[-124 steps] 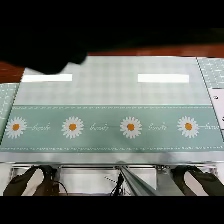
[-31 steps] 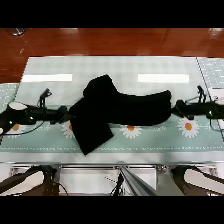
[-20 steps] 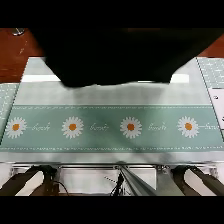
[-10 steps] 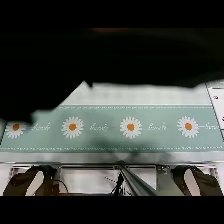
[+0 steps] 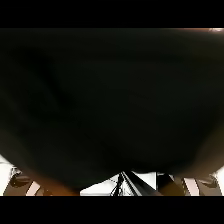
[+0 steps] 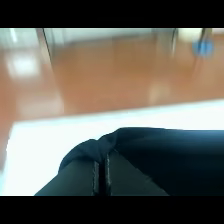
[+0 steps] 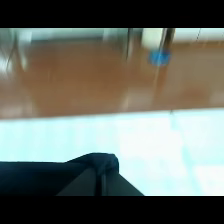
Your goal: Fold the shirts.
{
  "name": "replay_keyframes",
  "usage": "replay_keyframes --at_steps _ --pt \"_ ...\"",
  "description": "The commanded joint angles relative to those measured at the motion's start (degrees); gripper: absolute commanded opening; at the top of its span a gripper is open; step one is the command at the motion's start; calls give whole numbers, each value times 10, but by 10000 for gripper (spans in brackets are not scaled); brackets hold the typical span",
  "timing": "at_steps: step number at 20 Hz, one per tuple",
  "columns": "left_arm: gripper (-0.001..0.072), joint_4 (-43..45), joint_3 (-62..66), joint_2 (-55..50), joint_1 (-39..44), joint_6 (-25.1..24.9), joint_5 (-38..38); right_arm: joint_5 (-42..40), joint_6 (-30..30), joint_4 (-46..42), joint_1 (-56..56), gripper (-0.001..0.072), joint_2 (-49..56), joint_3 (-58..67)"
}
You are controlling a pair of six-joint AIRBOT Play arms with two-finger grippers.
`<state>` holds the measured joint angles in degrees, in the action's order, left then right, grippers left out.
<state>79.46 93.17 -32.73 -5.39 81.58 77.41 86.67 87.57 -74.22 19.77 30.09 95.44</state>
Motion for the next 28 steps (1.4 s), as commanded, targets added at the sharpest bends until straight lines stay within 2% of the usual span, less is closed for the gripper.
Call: replay_keyframes --at_steps 1,4,8,12,15,17,20,24,26,28 --pt "24 -25 -139 -51 4 4 -61 -84 -23 50 0 31 16 -168" --pt "24 -92 -205 -157 4 3 -143 -168 -71 119 0 31 107 -277" --pt "25 -122 -199 -342 4 20 -227 -242 -147 216 -5 31 301 -293" --pt "25 -212 -152 -505 4 21 -263 -315 -156 223 -59 31 490 -228" --pt "25 -281 -114 -582 4 21 -287 -327 -112 223 -75 31 615 -121" --pt "25 -299 -97 -613 4 22 -290 -320 -75 223 -75 31 673 -60" --pt "25 -300 -90 -624 1 15 -273 -274 -68 219 -63 31 706 -19" --pt "25 -295 -71 -623 -34 -14 -150 -151 -104 211 -25 32 704 -15" --pt "25 -226 -76 -626 -39 -14 -77 -81 -113 188 -12 32 705 -23" --pt "25 -175 -107 -631 -33 -14 -50 -54 -125 163 -18 32 705 -54"
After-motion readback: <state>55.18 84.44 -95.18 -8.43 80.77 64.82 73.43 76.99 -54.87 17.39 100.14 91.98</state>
